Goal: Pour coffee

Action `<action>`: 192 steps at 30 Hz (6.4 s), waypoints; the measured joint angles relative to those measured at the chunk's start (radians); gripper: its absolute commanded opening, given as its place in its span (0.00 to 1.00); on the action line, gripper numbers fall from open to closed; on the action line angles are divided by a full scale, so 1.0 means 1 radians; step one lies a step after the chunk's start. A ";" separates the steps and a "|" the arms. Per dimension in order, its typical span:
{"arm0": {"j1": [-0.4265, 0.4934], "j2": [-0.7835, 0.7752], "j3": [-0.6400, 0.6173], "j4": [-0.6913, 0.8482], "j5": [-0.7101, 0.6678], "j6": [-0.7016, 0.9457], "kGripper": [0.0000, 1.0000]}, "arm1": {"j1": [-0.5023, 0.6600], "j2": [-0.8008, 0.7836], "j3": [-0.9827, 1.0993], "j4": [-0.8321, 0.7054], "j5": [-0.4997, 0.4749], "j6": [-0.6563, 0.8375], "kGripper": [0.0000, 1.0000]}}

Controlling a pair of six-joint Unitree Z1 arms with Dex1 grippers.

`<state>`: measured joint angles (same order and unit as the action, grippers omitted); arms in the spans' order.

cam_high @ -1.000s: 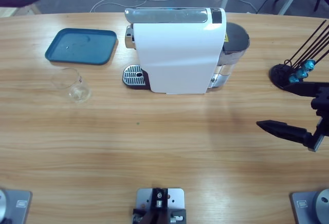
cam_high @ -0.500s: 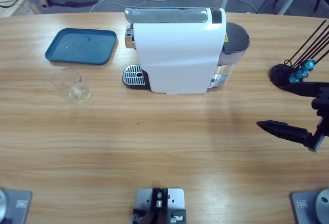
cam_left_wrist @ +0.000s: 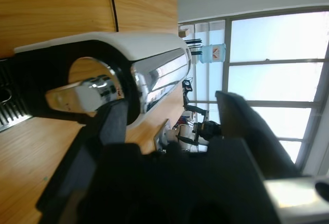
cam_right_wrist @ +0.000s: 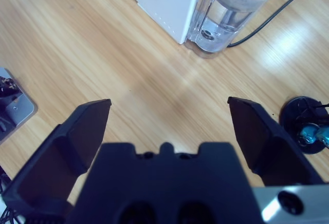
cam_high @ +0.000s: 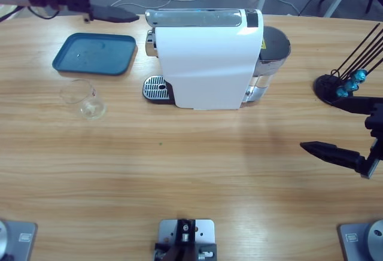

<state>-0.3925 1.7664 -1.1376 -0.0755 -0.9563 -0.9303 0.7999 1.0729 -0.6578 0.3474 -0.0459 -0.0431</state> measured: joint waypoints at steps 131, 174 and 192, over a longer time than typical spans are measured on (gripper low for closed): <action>-0.330 -0.827 0.474 0.405 1.138 0.723 0.94 | -0.697 0.415 0.156 -0.573 -0.143 0.352 0.42; -0.330 -0.827 0.477 0.398 1.144 0.723 0.94 | -0.697 0.413 0.170 -0.532 -0.158 0.345 0.42; -0.330 -0.827 0.478 0.398 1.144 0.723 0.94 | -0.697 0.415 0.168 -0.551 -0.158 0.327 0.30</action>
<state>-0.7227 0.9394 -0.6594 0.3222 0.1877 -0.2073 0.1029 1.4882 -0.4893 -0.2040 -0.2038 0.2835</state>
